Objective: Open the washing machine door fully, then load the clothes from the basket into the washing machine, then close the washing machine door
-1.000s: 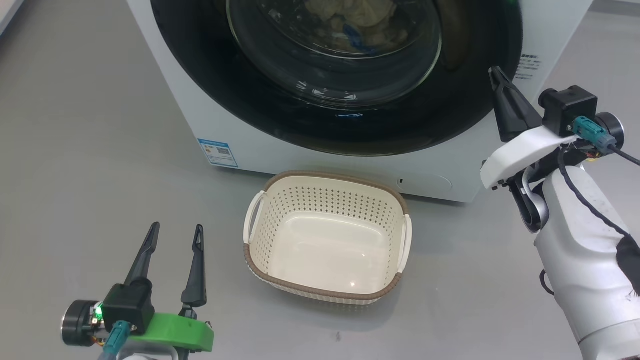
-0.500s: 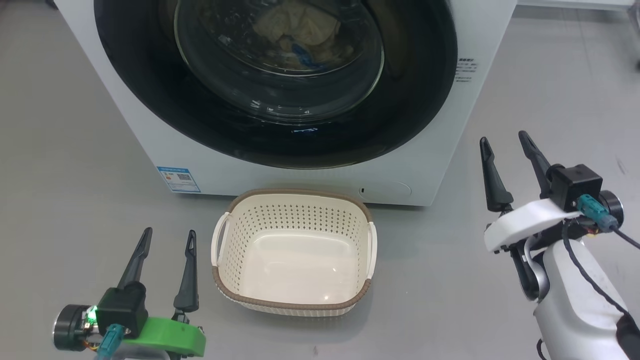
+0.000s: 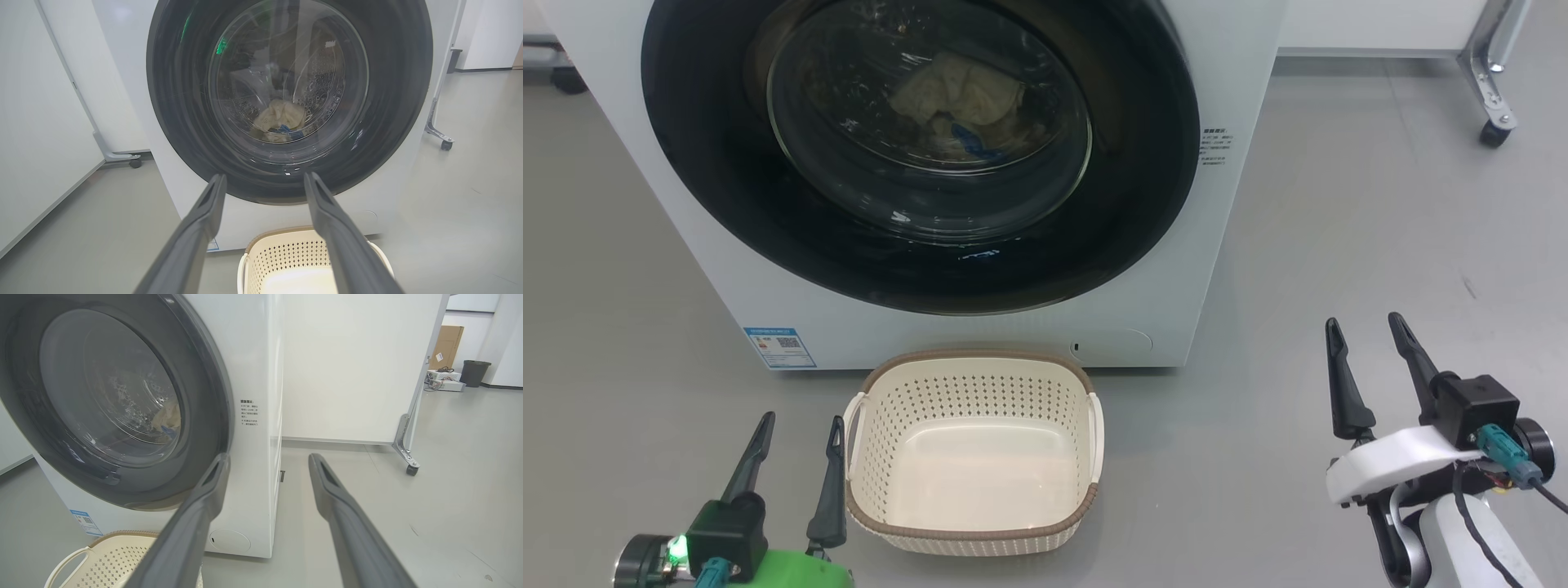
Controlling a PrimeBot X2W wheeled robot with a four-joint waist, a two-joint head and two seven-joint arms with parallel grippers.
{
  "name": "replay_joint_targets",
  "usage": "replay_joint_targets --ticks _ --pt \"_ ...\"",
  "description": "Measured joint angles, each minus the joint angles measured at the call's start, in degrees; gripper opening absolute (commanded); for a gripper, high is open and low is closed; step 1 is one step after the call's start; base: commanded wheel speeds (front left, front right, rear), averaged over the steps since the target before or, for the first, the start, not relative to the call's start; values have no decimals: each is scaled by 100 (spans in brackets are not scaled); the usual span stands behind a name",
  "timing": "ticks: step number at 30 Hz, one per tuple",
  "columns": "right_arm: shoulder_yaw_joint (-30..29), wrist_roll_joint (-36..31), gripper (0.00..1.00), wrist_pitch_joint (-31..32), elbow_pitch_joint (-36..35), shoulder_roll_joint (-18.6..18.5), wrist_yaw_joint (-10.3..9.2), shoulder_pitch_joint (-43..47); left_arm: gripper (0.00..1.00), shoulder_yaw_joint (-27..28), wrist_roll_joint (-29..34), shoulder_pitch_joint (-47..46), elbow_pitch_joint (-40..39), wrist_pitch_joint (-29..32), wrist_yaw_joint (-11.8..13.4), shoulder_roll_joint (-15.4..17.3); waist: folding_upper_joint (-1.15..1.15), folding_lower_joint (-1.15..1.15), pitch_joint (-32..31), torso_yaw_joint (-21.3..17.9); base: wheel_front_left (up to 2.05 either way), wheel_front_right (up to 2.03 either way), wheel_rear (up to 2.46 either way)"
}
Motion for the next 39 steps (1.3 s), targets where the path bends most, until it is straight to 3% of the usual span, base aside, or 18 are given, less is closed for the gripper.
replay_joint_targets --ticks 15,39 --pt "-75 -89 100 1 -662 69 -105 865 100 18 0 218 110 0 -1 14 0 0 -340 -144 0 0 0" --pt "-142 -135 100 1 -1213 94 -113 1315 100 8 7 246 64 0 -1 16 0 0 -361 -93 0 0 0"
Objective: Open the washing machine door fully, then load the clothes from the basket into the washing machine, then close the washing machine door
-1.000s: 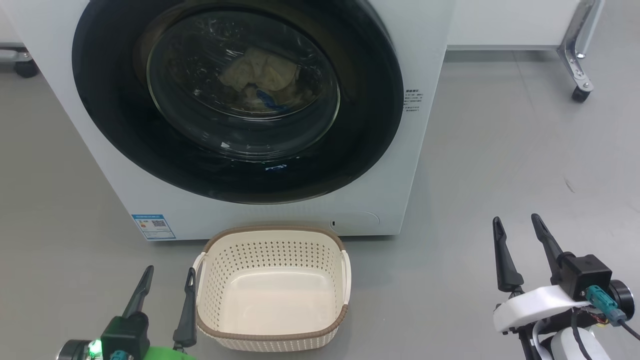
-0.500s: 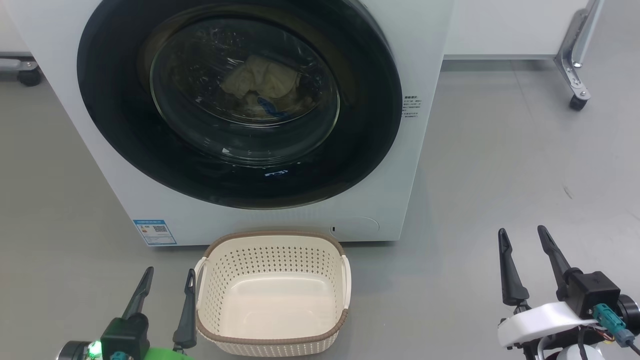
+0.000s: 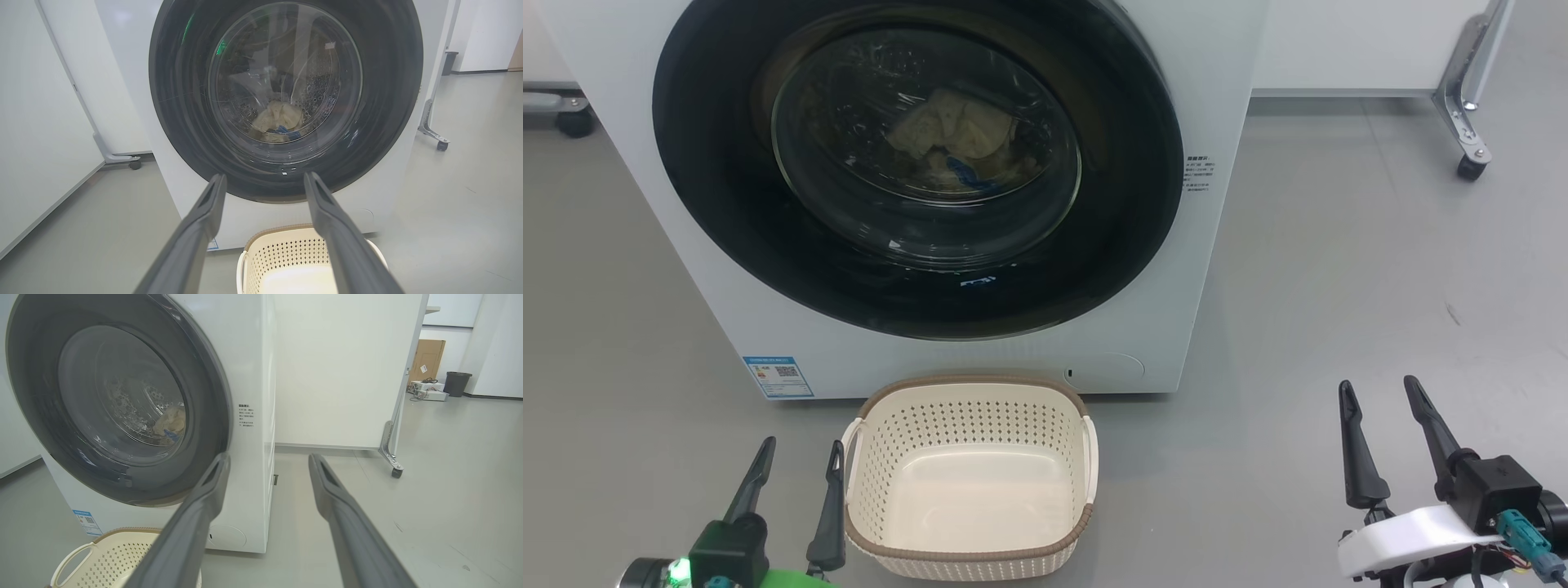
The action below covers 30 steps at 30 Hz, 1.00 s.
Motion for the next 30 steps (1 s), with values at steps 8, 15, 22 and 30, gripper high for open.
replay_joint_targets --ticks 8,15,22,30 --pt "-11 -3 100 0 -71 15 0 104 100 -4 2 1 0 0 0 21 0 0 13 12 0 0 0" --pt "-12 -3 100 0 -127 27 0 109 100 -19 46 1 2 0 0 29 0 0 17 23 0 0 0" --pt "-4 -2 0 1 -54 45 8 122 0 -35 45 24 100 10 0 -7 0 0 9 23 0 0 0" --pt "30 11 0 29 417 218 9 349 0 -132 41 285 550 16 0 -115 0 0 9 22 0 0 0"
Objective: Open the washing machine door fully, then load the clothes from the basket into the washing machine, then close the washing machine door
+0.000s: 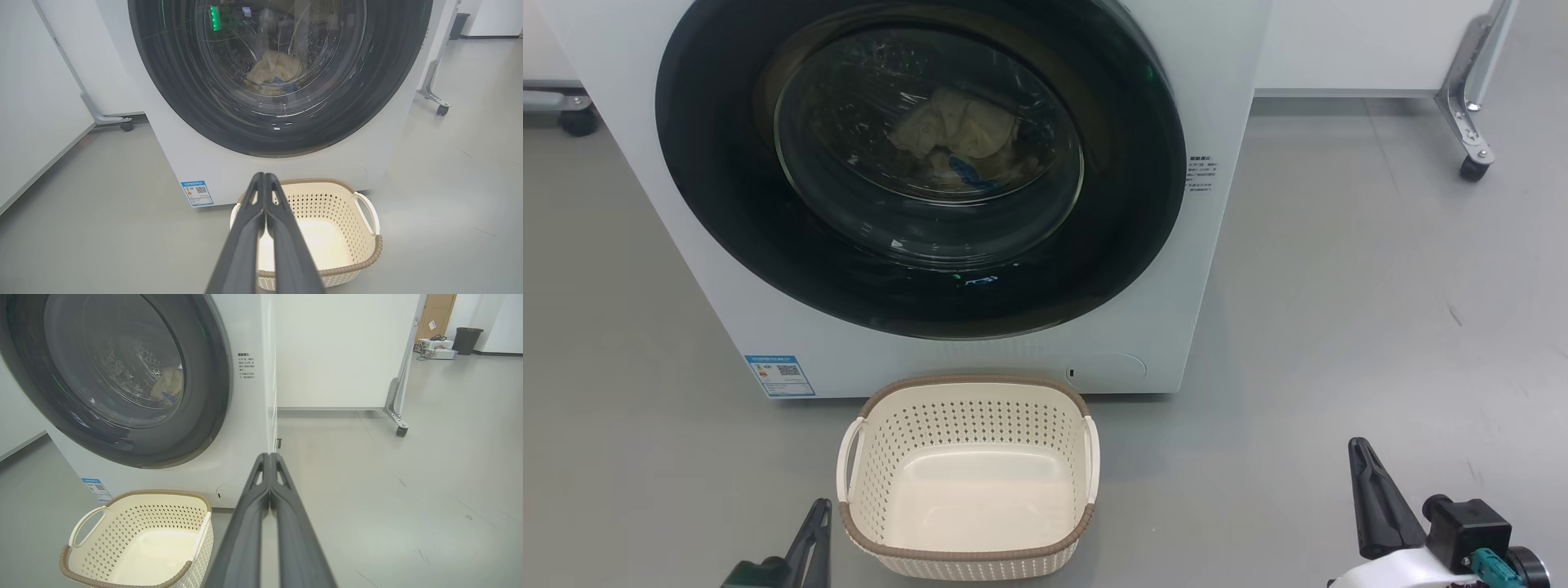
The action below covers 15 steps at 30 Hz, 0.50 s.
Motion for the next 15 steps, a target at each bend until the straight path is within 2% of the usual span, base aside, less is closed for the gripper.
replay_joint_targets --ticks 6,15 --pt "-8 321 0 33 10 0 8 -4 0 41 -336 2 18 75 -44 -5 0 0 4 -28 0 0 0" --pt "-101 1174 0 209 38 5 75 -33 0 169 -1162 -18 21 252 -110 -23 0 0 12 -82 0 0 0"
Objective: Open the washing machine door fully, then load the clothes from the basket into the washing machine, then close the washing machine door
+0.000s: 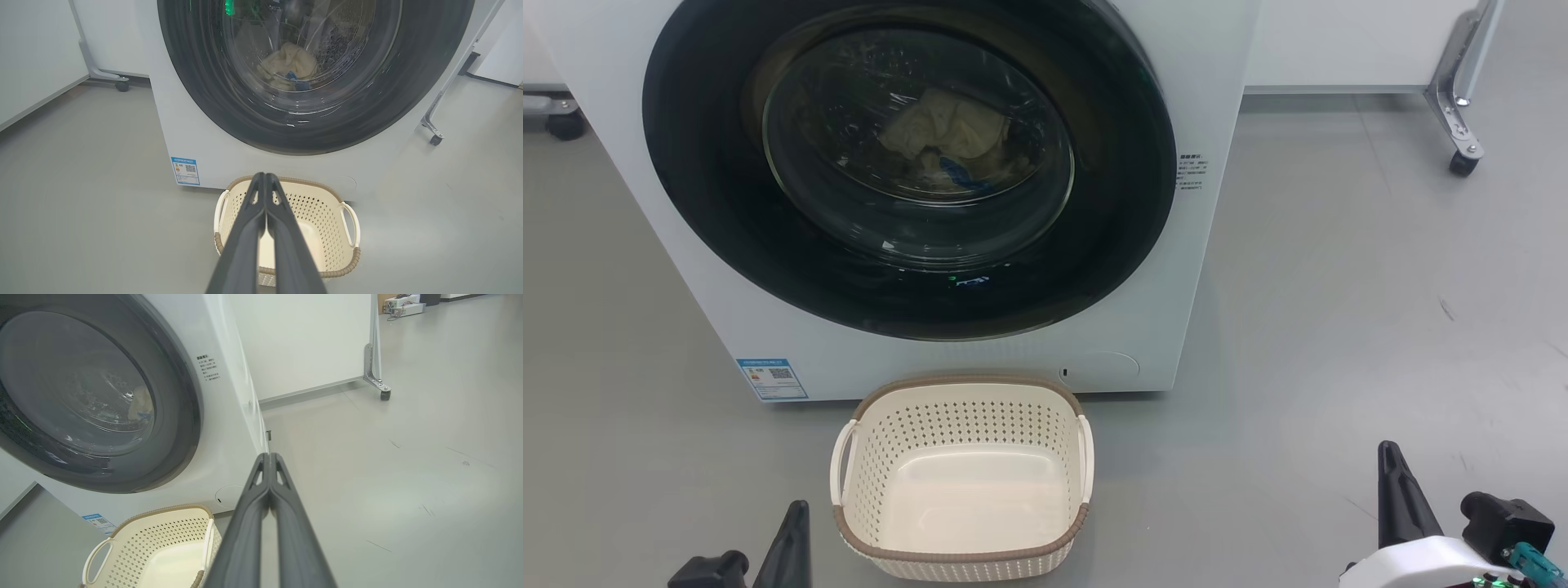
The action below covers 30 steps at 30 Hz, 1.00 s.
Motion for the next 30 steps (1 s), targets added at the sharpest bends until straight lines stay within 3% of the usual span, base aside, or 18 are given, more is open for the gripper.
replay_joint_targets --ticks 30 --pt "-366 2297 0 627 207 40 187 -372 0 455 -2286 -296 64 615 -253 -71 0 0 22 -157 0 0 0"
